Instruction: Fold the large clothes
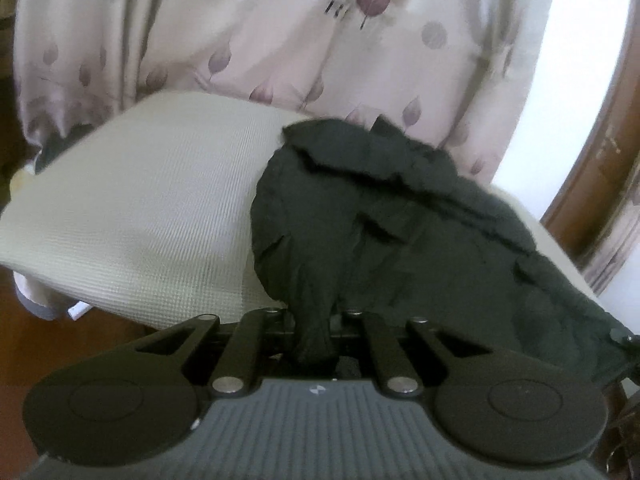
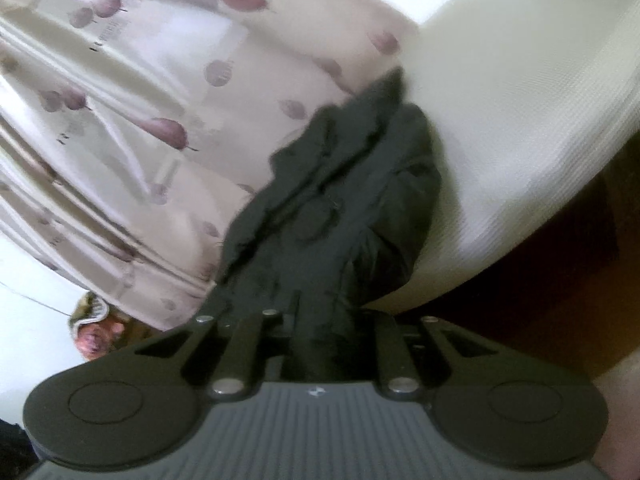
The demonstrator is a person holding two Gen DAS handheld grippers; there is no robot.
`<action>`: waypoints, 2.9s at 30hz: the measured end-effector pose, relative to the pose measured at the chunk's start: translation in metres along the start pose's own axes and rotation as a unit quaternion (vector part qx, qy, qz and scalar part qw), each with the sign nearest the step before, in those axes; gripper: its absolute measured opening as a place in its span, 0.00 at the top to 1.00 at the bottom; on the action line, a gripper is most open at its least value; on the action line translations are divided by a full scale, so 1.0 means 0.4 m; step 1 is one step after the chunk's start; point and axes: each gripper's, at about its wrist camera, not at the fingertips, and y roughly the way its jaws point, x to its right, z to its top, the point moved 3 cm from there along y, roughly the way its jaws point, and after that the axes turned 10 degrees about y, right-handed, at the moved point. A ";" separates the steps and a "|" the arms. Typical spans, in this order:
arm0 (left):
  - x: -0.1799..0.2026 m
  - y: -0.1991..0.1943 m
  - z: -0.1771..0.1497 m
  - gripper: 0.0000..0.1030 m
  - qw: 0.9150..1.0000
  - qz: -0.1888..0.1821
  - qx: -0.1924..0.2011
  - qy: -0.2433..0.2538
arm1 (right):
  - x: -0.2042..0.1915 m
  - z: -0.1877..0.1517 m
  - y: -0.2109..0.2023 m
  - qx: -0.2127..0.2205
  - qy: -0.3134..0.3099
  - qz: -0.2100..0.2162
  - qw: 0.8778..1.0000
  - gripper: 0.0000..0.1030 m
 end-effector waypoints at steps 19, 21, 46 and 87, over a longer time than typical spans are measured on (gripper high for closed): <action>0.057 0.025 0.355 0.90 0.993 0.026 0.104 -0.039 | -0.214 0.283 0.084 0.032 0.007 0.059 0.998 0.86; 0.046 0.083 0.401 0.90 0.993 0.031 0.096 -0.054 | -0.217 0.336 0.128 0.034 0.013 0.052 0.998 0.86; 0.036 0.628 0.558 0.44 0.991 0.124 0.040 0.006 | 0.016 0.588 0.651 0.028 0.204 -0.012 0.979 0.45; -0.011 0.902 0.500 0.69 0.981 0.177 -0.067 0.041 | -0.115 0.492 0.833 -0.017 -0.257 -0.312 0.914 0.44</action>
